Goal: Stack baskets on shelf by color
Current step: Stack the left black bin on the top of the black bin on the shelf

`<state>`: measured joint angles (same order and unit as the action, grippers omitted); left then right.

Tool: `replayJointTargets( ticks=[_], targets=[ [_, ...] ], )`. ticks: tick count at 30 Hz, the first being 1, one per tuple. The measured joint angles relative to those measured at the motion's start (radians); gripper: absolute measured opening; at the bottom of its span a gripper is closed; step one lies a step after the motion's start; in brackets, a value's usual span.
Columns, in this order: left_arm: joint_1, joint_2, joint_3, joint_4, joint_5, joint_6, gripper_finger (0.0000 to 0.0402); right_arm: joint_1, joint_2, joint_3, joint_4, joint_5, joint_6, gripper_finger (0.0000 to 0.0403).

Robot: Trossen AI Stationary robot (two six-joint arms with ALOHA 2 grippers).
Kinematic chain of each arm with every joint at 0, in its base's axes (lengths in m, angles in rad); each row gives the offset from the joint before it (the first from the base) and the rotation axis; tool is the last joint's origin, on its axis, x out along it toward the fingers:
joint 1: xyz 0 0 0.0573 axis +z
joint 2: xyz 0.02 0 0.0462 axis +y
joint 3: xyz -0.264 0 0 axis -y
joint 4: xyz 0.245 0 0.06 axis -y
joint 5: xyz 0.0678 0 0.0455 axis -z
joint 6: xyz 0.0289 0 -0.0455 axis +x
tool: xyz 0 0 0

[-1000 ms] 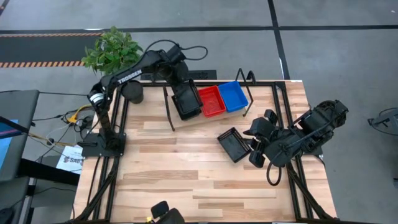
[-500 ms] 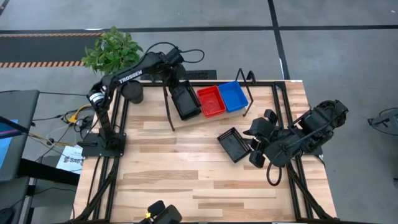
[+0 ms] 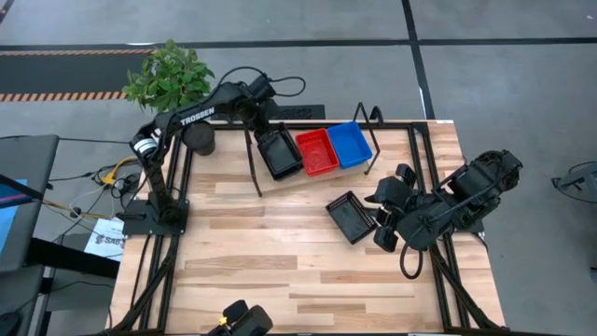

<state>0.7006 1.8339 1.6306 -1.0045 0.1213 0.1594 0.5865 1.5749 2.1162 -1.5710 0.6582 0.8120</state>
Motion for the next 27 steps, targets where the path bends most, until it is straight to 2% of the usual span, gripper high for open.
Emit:
replayJointTargets(
  ticks=[14,27],
  targets=[
    [-0.003,0.000,0.000,-0.030,0.005,-0.016,0.0006,0.000,0.000,0.000,0.000,-0.002,0.002,0.0134],
    [-0.008,0.000,0.000,-0.030,0.050,-0.011,0.0105,0.000,0.000,0.000,0.000,-0.004,0.002,0.0134]
  ],
)
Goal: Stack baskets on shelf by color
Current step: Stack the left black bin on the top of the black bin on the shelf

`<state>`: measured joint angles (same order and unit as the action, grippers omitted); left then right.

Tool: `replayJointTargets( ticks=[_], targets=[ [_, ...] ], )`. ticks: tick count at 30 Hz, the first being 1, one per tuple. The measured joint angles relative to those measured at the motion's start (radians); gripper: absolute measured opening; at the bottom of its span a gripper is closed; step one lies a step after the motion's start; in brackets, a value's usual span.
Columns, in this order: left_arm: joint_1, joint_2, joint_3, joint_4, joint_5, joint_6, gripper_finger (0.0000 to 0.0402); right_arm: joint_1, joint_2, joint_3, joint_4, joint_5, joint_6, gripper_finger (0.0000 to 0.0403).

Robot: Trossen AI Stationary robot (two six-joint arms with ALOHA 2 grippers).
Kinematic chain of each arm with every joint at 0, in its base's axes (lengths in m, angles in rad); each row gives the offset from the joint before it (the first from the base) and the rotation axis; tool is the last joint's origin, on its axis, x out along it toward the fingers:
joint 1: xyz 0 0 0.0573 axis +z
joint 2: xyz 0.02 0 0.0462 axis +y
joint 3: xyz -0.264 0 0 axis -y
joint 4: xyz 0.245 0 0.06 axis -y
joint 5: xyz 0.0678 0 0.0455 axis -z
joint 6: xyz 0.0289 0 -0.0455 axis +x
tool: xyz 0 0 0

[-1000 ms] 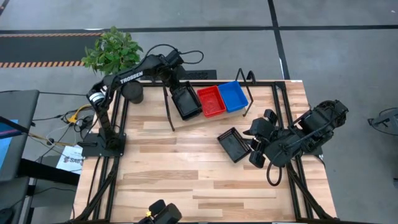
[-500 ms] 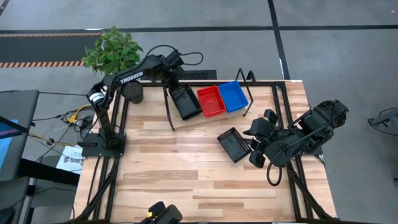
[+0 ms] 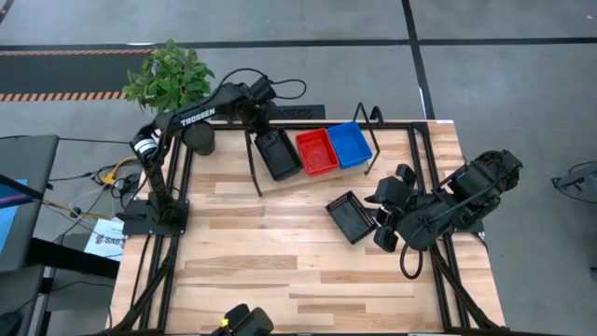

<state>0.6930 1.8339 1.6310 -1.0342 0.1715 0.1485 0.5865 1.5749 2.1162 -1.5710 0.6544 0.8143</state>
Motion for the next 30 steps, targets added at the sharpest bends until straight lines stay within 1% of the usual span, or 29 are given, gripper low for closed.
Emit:
replayJointTargets(
  ticks=[4,6,8,11,13,14,15,19,22,24,26,30],
  targets=[
    [0.006,0.000,0.017,-0.008,0.000,0.010,0.0119,0.000,0.000,0.000,0.000,-0.001,0.000,0.0134],
    [0.013,-0.004,0.043,-0.010,0.006,0.001,0.0119,0.000,0.000,0.000,0.000,-0.002,0.000,0.0134],
    [0.014,-0.014,0.065,-0.009,0.011,0.006,0.0110,0.000,0.000,0.000,0.000,-0.002,0.000,0.0134],
    [0.013,-0.030,0.079,-0.015,0.037,0.047,0.0073,0.000,0.000,0.000,0.000,-0.002,0.000,0.0134],
    [0.014,-0.031,0.079,-0.054,0.067,0.072,0.0031,0.000,0.000,0.000,0.000,-0.003,0.000,0.0134],
    [0.016,-0.031,0.071,-0.065,0.077,0.080,0.0016,0.000,0.000,0.000,0.000,-0.003,-0.001,0.0134],
    [0.017,-0.030,0.058,-0.064,0.079,0.086,0.0010,0.000,0.000,0.000,0.000,-0.003,-0.002,0.0134],
    [0.029,-0.012,-0.015,-0.031,0.077,0.091,0.0002,0.000,0.000,0.000,0.000,-0.003,-0.004,0.0134],
    [0.043,0.001,-0.070,0.052,0.053,0.059,0.0002,0.000,0.000,0.000,0.000,-0.003,-0.009,0.0134],
    [0.049,0.001,-0.098,0.072,0.035,0.034,0.0000,0.000,0.000,0.000,0.000,-0.003,-0.009,0.0134],
    [0.050,-0.002,-0.107,0.097,0.033,0.031,0.0000,0.000,0.000,0.000,0.000,-0.003,-0.009,0.0134],
    [0.047,0.003,-0.073,0.028,0.053,0.041,0.0000,0.000,0.000,0.000,0.000,-0.003,-0.010,0.0134]
  ],
)
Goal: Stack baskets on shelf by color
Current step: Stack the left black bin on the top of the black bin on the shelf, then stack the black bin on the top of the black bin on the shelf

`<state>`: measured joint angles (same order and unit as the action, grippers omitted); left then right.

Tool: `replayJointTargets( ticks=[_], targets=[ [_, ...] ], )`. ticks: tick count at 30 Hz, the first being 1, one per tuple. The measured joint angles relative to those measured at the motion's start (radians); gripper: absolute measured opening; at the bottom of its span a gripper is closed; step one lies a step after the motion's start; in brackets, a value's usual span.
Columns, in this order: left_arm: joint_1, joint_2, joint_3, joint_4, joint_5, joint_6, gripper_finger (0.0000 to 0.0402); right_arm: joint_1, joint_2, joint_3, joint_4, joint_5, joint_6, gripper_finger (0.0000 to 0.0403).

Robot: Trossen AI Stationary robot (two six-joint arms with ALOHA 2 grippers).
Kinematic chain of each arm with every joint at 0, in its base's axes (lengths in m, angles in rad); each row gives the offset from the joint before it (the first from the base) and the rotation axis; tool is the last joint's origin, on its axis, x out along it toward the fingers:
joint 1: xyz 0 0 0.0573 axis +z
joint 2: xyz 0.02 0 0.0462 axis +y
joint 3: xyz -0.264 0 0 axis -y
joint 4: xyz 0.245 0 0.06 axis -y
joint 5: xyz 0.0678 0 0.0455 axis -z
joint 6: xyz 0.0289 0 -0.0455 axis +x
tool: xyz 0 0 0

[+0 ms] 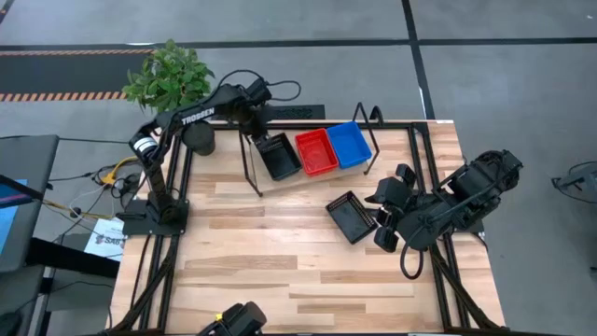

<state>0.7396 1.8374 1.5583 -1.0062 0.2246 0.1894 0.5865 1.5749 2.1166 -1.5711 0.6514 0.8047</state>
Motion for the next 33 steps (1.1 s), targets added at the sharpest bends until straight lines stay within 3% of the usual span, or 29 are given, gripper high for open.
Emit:
replayJointTargets(
  ticks=[9,13,17,21,25,31,33],
  targets=[
    [-0.088,-0.005,0.170,-0.047,0.174,-0.009,0.0000,-0.001,-0.002,-0.026,0.000,0.011,0.076,0.0134],
    [-0.169,-0.005,0.211,-0.010,0.237,-0.018,0.0000,-0.007,-0.001,-0.147,0.001,0.038,0.193,0.0134],
    [-0.285,-0.005,0.212,0.056,0.272,-0.033,0.0000,-0.027,0.000,-0.323,-0.001,-0.006,0.395,0.0134],
    [-0.425,-0.005,0.162,0.202,0.212,-0.060,0.0007,-0.040,0.000,-0.512,-0.001,-0.075,0.610,0.0134],
    [-0.545,0.002,0.106,0.352,0.156,-0.116,0.0046,-0.035,0.000,-0.665,-0.001,-0.146,0.795,0.0134],
    [-0.657,0.070,0.055,0.508,-0.132,-0.244,0.0131,-0.004,0.000,-0.830,0.000,-0.158,1.010,0.0134],
    [-0.672,0.109,0.054,0.569,-0.181,-0.287,0.0155,-0.005,0.000,-0.880,0.001,-0.159,1.061,0.0134]
  ],
)
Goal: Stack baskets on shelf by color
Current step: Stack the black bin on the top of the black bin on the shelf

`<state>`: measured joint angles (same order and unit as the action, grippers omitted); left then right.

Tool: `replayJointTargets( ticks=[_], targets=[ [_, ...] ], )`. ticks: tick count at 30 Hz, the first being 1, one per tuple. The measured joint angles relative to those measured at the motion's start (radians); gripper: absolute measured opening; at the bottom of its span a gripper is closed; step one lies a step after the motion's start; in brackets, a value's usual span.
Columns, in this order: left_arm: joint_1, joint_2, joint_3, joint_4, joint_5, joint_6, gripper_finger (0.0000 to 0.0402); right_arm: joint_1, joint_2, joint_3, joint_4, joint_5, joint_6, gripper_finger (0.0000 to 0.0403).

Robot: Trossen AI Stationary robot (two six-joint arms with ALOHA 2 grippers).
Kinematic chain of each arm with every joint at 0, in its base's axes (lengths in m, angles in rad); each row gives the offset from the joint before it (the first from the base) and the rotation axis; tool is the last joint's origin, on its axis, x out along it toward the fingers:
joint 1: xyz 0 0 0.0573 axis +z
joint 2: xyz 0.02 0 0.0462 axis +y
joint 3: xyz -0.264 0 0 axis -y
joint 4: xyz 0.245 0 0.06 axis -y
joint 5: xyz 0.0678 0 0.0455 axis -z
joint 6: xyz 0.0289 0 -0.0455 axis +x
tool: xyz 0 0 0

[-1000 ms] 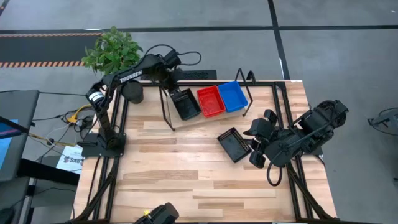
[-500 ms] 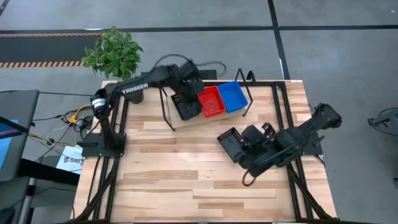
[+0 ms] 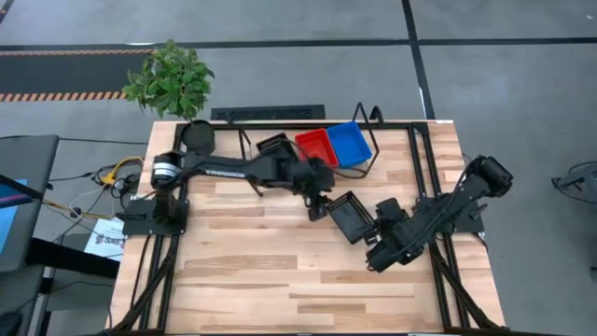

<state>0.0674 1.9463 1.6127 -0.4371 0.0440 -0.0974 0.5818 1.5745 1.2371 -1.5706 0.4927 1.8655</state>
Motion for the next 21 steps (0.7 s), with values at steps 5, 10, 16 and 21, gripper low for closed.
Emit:
replayJointTargets(
  ticks=[5,10,16,21],
  targets=[
    [-0.005,0.097,-0.001,0.074,0.048,-0.122,0.0187,-0.052,0.000,-0.117,-0.001,-0.002,0.068,0.0134],
    [0.010,0.135,-0.001,0.023,0.082,-0.152,0.0190,-0.150,0.000,-0.206,0.001,-0.001,0.015,0.0134],
    [0.013,0.127,-0.001,-0.011,0.093,-0.152,0.0190,-0.276,0.000,-0.276,0.125,0.001,-0.135,0.0134],
    [0.012,0.122,-0.001,-0.021,0.182,-0.152,0.0190,-0.356,0.000,-0.309,0.305,0.001,-0.323,0.0134]
  ],
)
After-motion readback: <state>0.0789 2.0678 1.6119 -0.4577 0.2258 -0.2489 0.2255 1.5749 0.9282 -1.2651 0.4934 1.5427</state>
